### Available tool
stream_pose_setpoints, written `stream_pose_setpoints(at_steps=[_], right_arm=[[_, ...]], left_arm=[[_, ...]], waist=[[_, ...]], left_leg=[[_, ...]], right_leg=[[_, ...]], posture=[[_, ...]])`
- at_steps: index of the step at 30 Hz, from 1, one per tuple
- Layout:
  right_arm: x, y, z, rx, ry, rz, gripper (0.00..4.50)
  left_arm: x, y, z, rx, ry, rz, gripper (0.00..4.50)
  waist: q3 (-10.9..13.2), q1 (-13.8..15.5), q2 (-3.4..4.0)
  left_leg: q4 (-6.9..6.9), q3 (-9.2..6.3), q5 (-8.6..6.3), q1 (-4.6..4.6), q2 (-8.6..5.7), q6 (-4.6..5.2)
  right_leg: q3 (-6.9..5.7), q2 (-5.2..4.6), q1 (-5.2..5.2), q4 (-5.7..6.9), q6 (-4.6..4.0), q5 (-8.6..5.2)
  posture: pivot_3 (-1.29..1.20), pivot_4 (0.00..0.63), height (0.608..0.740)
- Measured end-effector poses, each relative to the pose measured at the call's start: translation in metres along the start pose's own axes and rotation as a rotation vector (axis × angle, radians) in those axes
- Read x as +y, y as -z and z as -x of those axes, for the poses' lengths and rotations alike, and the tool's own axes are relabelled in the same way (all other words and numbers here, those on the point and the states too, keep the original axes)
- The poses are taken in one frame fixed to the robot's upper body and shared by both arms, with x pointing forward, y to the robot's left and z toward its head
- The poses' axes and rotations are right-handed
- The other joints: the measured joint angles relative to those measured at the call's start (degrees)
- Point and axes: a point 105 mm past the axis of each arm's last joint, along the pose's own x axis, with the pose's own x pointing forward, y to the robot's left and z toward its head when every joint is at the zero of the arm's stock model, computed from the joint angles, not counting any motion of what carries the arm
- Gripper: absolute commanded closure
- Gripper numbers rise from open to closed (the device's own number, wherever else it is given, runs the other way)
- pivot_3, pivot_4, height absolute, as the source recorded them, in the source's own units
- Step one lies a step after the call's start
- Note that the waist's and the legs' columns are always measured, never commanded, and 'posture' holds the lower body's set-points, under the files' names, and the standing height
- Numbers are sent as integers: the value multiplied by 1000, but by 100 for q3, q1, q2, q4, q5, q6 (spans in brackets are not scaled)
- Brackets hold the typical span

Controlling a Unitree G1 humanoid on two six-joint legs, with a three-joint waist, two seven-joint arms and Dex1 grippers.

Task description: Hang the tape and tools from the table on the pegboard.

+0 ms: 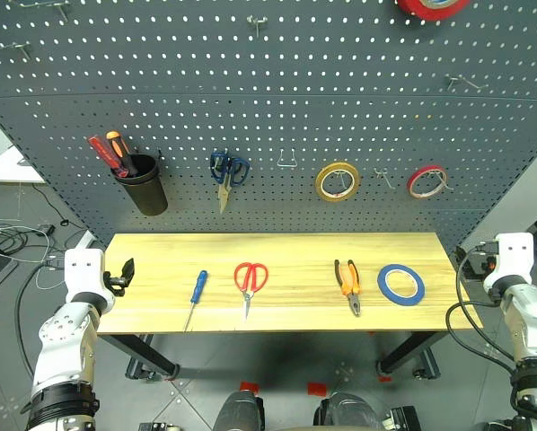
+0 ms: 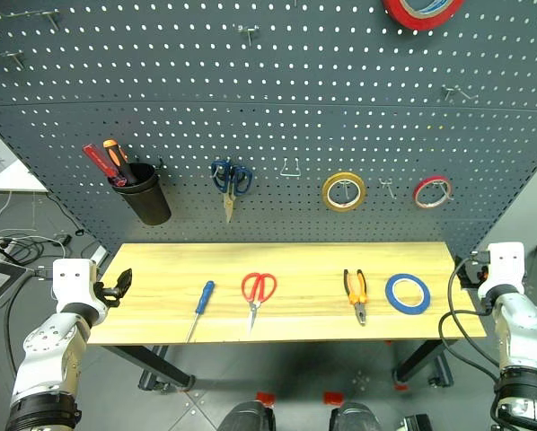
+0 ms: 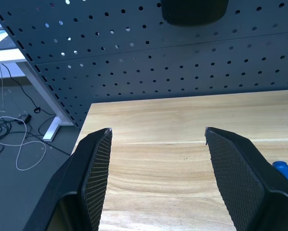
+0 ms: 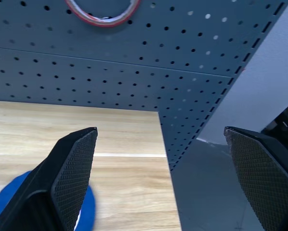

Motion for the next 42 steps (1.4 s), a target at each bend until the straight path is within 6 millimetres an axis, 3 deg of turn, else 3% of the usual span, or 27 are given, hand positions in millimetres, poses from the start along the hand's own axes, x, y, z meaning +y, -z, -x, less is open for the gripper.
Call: stream_pose_setpoints(at_steps=[6,14,19,25,30,34,37,40,42], right_arm=[[-2,-1,-1,-6,4,4,0],[10,0,0,-7,-64,10,0],[29,4,8,16,-143,27,0],[61,18,23,167,-280,140,0],[86,-5,32,130,-406,204,0],[108,-5,35,176,-547,245,0],[118,-4,33,201,-611,274,0],[119,-11,17,230,-636,318,0],[122,-15,8,242,-650,346,0]], left_arm=[[1,0,0,3,-4,-13,1247],[14,2,3,19,-65,-74,1247],[16,9,9,38,-74,-86,1247],[8,4,10,40,-71,-146,1247],[-25,-20,8,-24,77,-198,1247],[-102,-50,16,-105,455,-258,1247],[-139,-78,25,-185,645,-255,1247],[-179,-111,34,-281,858,-344,1247],[-203,-122,43,-324,981,-402,1247]], waist=[[0,0,0],[1,-1,1],[62,1,-4],[370,7,-9],[761,6,-35],[1063,18,-63],[1218,4,-61],[1421,-7,-56],[1477,-19,-62]], left_leg=[[0,3,0,1,0,0],[0,4,0,2,2,0],[-1,5,-1,2,5,1],[1,13,-1,1,14,1],[-6,38,-1,-19,17,1],[-10,66,-7,-36,17,12],[-2,79,-9,-49,17,15],[0,92,-9,-61,16,15],[-1,102,-9,-80,16,15]], right_leg=[[3,0,0,1,0,0],[4,0,-1,1,0,0],[6,-1,0,1,0,0],[8,-2,-5,5,2,2],[32,-2,-38,5,3,2],[55,-2,-61,0,4,3],[66,-2,-74,4,5,4],[76,-2,-96,5,13,9],[85,-1,-121,7,14,10]], posture=[[52,32,740],[53,51,740],[44,113,740],[25,208,740],[6,305,740],[-1,345,740],[-1,386,740],[-5,403,740],[-6,407,740]])
